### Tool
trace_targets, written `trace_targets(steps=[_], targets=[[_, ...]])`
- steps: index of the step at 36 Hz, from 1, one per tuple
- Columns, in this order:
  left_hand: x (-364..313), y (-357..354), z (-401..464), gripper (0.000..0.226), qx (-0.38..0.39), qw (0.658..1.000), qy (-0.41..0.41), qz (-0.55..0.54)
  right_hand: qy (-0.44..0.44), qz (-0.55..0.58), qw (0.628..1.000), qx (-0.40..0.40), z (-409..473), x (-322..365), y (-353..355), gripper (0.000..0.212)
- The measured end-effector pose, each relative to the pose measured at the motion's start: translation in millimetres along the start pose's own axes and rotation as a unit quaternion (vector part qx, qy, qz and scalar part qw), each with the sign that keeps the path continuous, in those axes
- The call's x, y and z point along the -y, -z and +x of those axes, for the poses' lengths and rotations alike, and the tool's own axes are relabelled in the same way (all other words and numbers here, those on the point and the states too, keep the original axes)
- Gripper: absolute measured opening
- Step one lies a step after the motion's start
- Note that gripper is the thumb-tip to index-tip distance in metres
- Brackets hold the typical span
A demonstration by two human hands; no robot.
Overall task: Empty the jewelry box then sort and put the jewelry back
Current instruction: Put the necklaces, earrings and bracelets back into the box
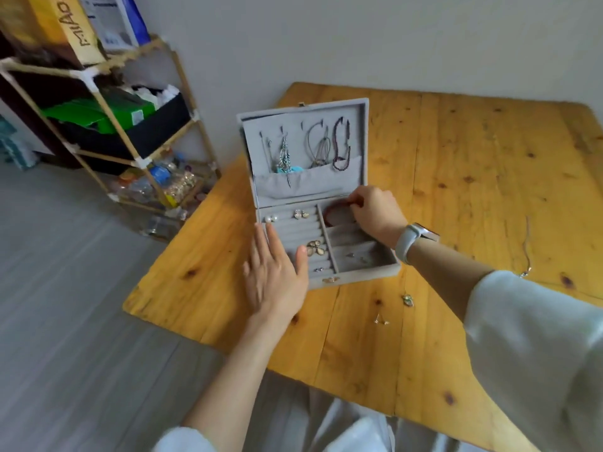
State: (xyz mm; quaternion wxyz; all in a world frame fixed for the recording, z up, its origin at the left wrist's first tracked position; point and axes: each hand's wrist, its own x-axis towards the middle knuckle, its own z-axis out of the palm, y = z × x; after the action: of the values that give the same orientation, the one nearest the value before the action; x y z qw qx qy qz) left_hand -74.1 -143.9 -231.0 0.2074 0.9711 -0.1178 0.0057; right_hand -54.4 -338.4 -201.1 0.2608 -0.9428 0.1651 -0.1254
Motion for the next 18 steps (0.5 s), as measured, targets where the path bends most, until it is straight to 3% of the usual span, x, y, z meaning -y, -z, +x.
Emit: trace_targets(steps=[7,18], targets=[[1,0,0,0.068,-0.005,1.000,-0.002,-0.002,0.033,-0.160,0.987,0.011,-3,-7,-9,0.031],[1,2,-4,0.064,-0.032,0.999,-0.021,0.003,0.080,-0.001,0.995,-0.061,-53,-22,19,0.027]])
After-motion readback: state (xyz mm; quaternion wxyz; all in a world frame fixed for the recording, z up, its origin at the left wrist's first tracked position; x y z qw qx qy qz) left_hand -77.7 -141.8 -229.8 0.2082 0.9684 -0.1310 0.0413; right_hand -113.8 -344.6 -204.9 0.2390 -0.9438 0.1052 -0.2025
